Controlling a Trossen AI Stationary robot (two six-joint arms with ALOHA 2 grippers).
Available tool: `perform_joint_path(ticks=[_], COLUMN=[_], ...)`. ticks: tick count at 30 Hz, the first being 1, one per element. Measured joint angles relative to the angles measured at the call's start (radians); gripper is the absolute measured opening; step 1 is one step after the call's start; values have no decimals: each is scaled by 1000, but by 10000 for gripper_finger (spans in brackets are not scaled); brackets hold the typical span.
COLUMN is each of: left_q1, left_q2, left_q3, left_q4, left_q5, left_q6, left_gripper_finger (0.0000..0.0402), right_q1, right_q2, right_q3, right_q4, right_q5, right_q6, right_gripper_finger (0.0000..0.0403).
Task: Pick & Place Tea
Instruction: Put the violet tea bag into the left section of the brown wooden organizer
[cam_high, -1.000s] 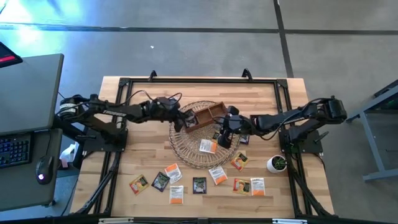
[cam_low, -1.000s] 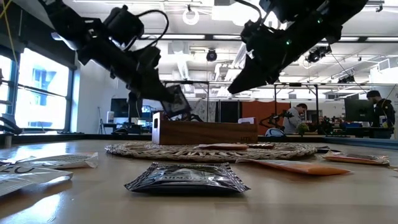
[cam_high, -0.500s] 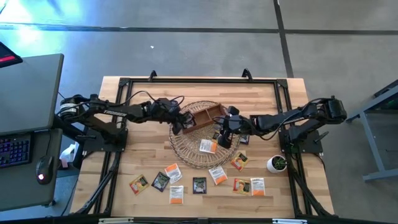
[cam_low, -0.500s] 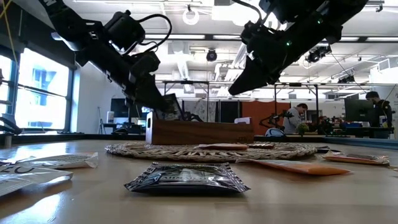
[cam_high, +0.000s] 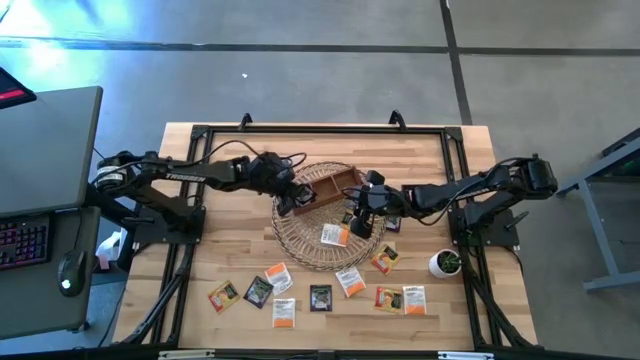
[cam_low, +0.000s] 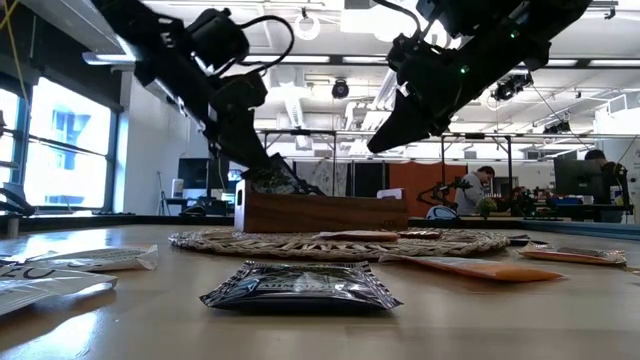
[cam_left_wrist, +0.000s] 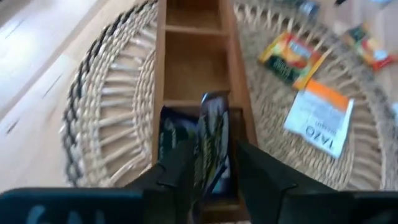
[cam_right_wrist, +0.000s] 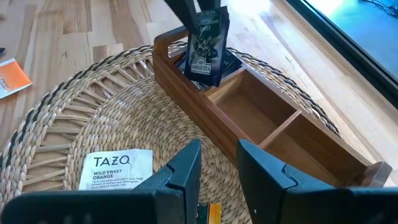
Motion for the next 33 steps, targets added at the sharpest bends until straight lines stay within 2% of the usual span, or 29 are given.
perform_joint_path(ticks=[4, 6, 8, 24, 33], left_q1=[0, 0, 0, 1, 0], left_q2=[0, 0, 0, 0, 26], left_q3=[62, 69, 70, 84, 356], left_q4=[-137, -141, -133, -230, -595], left_q5=[-7, 20, 42, 34, 6], left_q6=[18, 18, 17, 36, 54], left_gripper_finger=[53, 21, 6, 1, 0], right_q1=[0, 0, 0, 0, 0], right_q2=[0, 0, 0, 0, 0], right_q3=[0, 0, 0, 0, 0], right_q4=[0, 0, 0, 0, 0], right_q5=[0, 0, 0, 0, 0], right_q6=[0, 0, 0, 0, 0], right_gripper_finger=[99, 99, 99, 99, 99])
